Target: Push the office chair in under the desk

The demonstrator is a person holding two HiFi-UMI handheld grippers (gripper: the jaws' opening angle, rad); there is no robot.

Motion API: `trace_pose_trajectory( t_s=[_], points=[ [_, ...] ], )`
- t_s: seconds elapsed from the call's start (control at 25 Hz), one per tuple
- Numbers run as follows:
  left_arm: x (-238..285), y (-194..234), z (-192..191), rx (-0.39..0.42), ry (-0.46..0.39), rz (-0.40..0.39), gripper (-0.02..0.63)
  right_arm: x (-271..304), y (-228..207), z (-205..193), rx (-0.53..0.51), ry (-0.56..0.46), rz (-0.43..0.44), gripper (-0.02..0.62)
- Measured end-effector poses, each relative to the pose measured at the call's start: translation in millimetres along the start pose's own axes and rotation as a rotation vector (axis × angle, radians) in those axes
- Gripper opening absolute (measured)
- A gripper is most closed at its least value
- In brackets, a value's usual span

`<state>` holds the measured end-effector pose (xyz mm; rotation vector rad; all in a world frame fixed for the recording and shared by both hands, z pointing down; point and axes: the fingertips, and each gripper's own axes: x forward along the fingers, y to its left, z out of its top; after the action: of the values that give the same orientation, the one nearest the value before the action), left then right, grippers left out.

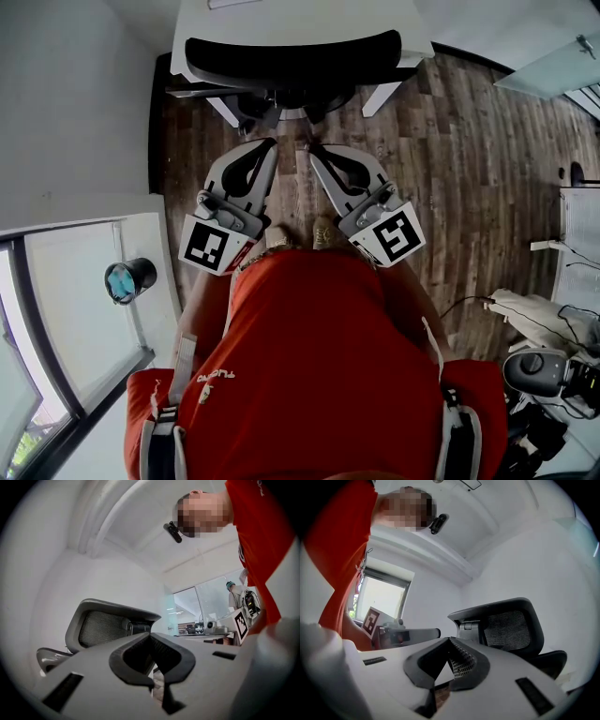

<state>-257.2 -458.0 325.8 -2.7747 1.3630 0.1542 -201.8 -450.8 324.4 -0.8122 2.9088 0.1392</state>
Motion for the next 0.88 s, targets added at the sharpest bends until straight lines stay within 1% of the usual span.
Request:
trace_pose_trajectory(
  t_s=[0.08,0.24,0.4,0.44,0.56,0.6,0.72,0.88],
  points=[
    [1.6,-1.0,3.4,-0.015,-0.016,-0.006,0.009,-0.7,-1.8,0.3,0.003,0.001,-0.006,0.025],
    [1.6,-0.8,1.1,-0.007,-0.002,-0.008,0.009,-2.3,-4.4,0.5,0.005,-0.002,-0.016,0.025],
    [4.3,-2.2,11.1,-0.026,-0.056,-0.023,0.009,-1.3,-5.8,0.1,0.004,0.001,-0.018,0.025],
    [4.3,-1.5,10.7,-0.024,-0.053,-0.023,0.009,-0.8,-6.1,-0.1,0.004,0.003,-0.018,0.025],
    [1.7,0.3,-0.2,0.001,0.004,-0.014,0.009,-1.6,-5.6,-0.7,0.001,0.004,-0.016,0.025],
    [1.6,-0.1,-1.2,0.003,0.007,-0.013,0.009,-2.0,-5.2,-0.9,0.000,0.004,-0.016,0.025],
    [4.1,-1.9,8.2,-0.020,-0.046,-0.026,0.009,-1.3,-4.7,-1.8,-0.002,0.009,-0.014,0.025],
    [5.2,-1.4,11.5,-0.027,-0.059,-0.035,0.009,-0.3,-4.7,-1.7,-0.002,0.011,-0.014,0.025]
  ],
)
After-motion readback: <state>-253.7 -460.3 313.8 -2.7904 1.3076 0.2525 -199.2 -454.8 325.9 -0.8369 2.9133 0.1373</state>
